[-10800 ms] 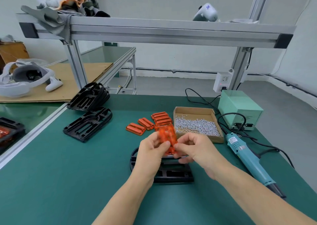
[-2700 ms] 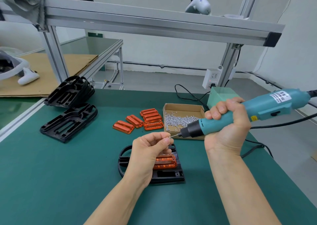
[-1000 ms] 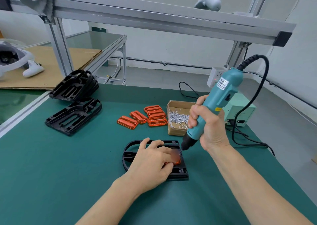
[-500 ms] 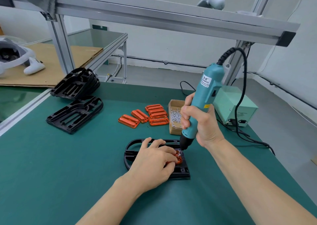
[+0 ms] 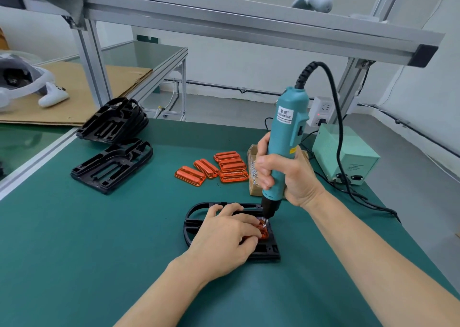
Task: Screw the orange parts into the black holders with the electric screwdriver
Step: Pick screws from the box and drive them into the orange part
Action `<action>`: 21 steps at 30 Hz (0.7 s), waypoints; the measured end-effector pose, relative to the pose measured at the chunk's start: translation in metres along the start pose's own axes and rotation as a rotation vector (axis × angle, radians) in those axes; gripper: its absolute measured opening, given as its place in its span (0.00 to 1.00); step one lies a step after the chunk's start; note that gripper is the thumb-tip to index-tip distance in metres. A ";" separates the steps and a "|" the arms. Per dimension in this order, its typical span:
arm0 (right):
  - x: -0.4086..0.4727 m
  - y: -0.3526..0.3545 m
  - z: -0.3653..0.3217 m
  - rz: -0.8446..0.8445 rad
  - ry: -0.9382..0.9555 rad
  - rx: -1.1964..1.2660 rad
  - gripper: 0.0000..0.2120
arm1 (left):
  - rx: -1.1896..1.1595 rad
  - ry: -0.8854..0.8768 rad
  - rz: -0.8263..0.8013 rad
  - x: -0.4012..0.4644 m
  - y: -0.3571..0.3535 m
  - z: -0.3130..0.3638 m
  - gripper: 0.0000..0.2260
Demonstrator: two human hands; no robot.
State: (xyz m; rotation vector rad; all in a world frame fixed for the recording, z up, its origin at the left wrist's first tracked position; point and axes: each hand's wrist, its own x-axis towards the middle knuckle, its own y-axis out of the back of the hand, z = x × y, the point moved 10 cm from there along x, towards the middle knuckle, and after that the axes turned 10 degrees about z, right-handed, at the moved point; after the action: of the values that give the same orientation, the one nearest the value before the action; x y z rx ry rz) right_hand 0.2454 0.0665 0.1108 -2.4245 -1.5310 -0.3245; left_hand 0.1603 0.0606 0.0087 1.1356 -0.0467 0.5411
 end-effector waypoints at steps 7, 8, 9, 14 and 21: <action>-0.001 0.001 -0.001 0.008 0.008 -0.002 0.06 | -0.003 -0.001 -0.001 0.000 0.000 0.000 0.14; -0.002 0.001 -0.001 0.010 0.008 0.000 0.06 | -0.002 -0.002 0.001 0.001 0.000 0.000 0.14; -0.002 0.000 -0.001 0.014 0.008 0.002 0.06 | -0.001 -0.004 0.002 0.001 0.000 0.001 0.14; -0.010 -0.002 -0.004 0.042 0.061 -0.014 0.06 | -0.003 -0.005 0.007 0.002 0.001 0.001 0.14; -0.018 0.028 -0.006 0.210 0.056 -0.024 0.10 | -0.019 -0.008 0.008 -0.001 0.000 0.001 0.13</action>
State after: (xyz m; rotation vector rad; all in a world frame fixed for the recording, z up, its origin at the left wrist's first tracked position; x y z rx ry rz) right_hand 0.2632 0.0379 0.1082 -2.5435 -1.2422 -0.3661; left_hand 0.1601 0.0595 0.0091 1.1193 -0.0633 0.5422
